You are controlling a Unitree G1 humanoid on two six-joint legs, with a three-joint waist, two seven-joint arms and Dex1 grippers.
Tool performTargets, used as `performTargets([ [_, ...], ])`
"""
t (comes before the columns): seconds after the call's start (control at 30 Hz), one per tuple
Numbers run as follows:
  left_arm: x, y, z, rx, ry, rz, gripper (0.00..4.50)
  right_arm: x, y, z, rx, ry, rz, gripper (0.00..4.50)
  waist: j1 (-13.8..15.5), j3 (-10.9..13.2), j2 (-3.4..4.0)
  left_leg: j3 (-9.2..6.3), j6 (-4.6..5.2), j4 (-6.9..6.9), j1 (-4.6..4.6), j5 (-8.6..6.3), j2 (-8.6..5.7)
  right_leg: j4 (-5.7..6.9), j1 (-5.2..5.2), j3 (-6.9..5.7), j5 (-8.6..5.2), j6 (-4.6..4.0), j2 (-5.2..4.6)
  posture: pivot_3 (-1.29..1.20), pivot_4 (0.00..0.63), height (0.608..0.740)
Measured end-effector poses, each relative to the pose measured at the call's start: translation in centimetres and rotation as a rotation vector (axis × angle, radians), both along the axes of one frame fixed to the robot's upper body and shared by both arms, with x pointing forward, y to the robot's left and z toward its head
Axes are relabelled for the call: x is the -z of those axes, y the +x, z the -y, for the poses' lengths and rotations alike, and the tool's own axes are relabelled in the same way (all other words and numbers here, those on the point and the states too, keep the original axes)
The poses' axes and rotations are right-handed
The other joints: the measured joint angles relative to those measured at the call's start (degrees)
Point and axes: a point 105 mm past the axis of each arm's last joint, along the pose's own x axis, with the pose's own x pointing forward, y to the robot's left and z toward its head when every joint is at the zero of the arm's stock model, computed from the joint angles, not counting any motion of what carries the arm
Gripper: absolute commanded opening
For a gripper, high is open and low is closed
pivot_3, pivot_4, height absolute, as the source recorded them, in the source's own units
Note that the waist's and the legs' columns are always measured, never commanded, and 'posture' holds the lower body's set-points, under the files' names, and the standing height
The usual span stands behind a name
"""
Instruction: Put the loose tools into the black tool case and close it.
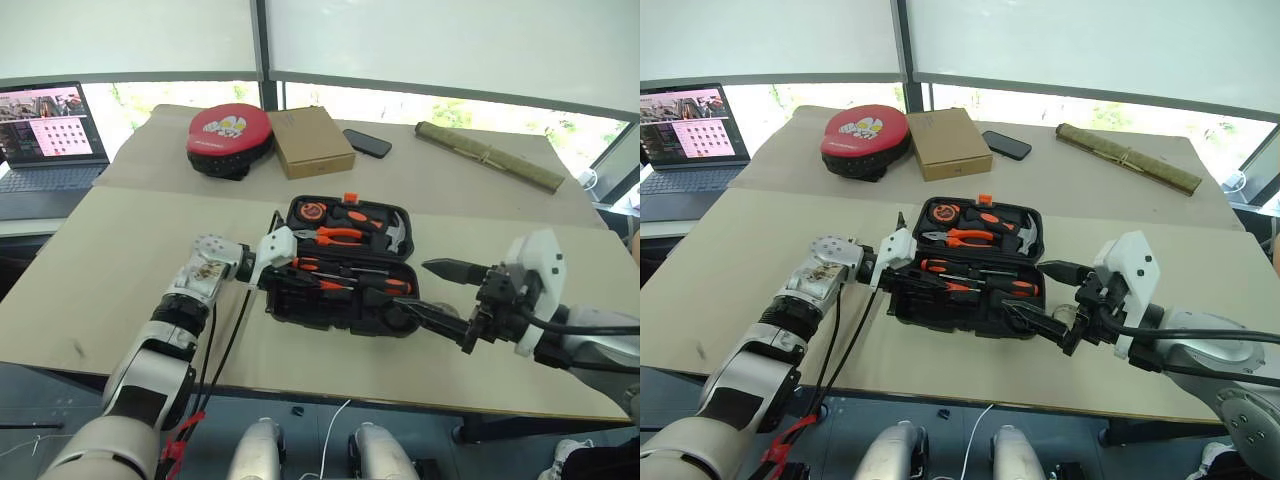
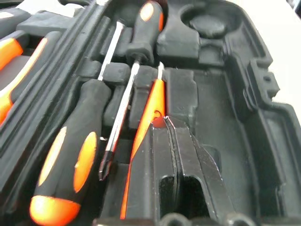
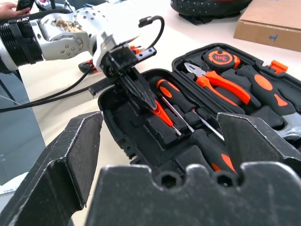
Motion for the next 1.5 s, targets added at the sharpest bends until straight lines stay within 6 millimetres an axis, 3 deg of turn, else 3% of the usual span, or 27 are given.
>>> performTargets([
  [0.13, -0.9, 0.2, -0.1, 0.001, -0.002, 0.031, 0.04, 0.0, 0.0, 0.0, 0.000, 0.000, 0.000, 4.50, 0.0, 0.0, 0.00, -0.05, 0.00, 0.00, -0.04, 0.00, -0.02, -0.05, 0.00, -0.01, 0.00, 0.01, -0.01, 0.00, 0.150, 0.740],
  [0.47, 0.7, 0.7, 0.5, 0.001, 0.054, 0.108, 0.04, 0.0, 0.0, 0.0, -0.001, 0.002, -0.001, 4.50, 0.0, 0.0, 0.00, -0.03, 0.00, -0.01, -0.05, 0.00, -0.02, -0.11, 0.01, -0.02, 0.00, 0.01, -0.01, 0.00, 0.150, 0.740],
  [0.83, 0.5, 0.5, -0.4, 0.000, 0.051, 0.125, 0.04, 0.0, 0.0, -0.1, -0.006, 0.004, -0.003, 4.50, -0.5, 0.0, 0.00, -0.06, 0.00, -0.07, -0.02, 0.00, 0.03, -0.12, 0.00, -0.01, 0.00, 0.01, 0.01, 0.00, 0.150, 0.740],
  [0.87, 0.3, 0.3, -0.8, -0.011, 0.045, 0.117, 0.43, 0.0, 0.0, -0.1, -0.006, 0.002, -0.003, 4.50, -0.7, 0.0, 0.00, -0.08, 0.00, -0.09, -0.02, 0.00, 0.06, -0.11, -0.02, 0.01, 0.00, 0.00, 0.03, 0.00, 0.150, 0.740],
  [0.93, -0.2, 0.1, -2.3, -0.060, 0.035, 0.098, 0.78, 0.1, 0.2, -0.2, -0.014, -0.004, -0.001, 4.50, -1.1, 0.0, 0.01, -0.11, 0.00, -0.13, -0.02, 0.00, 0.09, -0.10, -0.06, 0.02, 0.00, -0.02, 0.06, 0.00, 0.150, 0.740],
  [1.07, -4.1, -0.8, -7.2, -0.284, -0.038, 0.100, 2.30, -0.1, 0.9, -0.9, -0.074, -0.009, 0.001, 4.50, -1.8, 0.1, 0.01, -0.16, 0.00, -0.17, -0.03, 0.00, 0.12, -0.07, -0.12, 0.02, 0.00, -0.02, 0.03, 0.00, 0.150, 0.740],
  [1.13, -6.0, -2.3, -10.3, -0.419, -0.045, 0.124, 3.05, -0.4, 1.4, -1.5, -0.129, -0.009, 0.007, 4.50, -2.0, 0.1, 0.04, -0.15, -0.01, -0.27, 0.04, -0.01, 0.11, -0.13, -0.06, 0.03, -0.02, 0.00, -0.06, 0.00, 0.150, 0.740],
  [1.27, -5.3, -5.5, -15.1, -0.664, -0.035, 0.052, 4.46, -0.8, 2.1, -2.5, -0.219, -0.015, 0.018, 4.50, -2.0, 0.1, 0.04, -0.06, -0.01, -0.48, 0.26, -0.01, 0.15, -0.24, -0.01, 0.09, -0.03, 0.00, -0.11, 0.00, 0.150, 0.740],
  [1.43, -2.8, -9.7, -21.3, -0.998, 0.015, -0.038, 4.46, -0.5, 3.0, -3.4, -0.292, -0.016, 0.012, 4.50, -1.2, 0.1, -0.03, -0.04, -0.03, -0.57, 0.27, -0.01, 0.18, -0.29, -0.06, -0.01, -0.06, -0.09, -0.18, 0.00, 0.150, 0.740],
  [1.5, -2.4, -10.2, -21.9, -1.067, 0.029, -0.069, 4.46, -0.2, 3.2, -3.6, -0.310, -0.020, 0.003, 4.50, -0.2, 0.1, -0.05, -0.05, -0.04, -0.57, 0.27, -0.01, 0.17, -0.32, -0.06, -0.07, -0.07, -0.12, -0.20, 0.00, 0.150, 0.740],
])
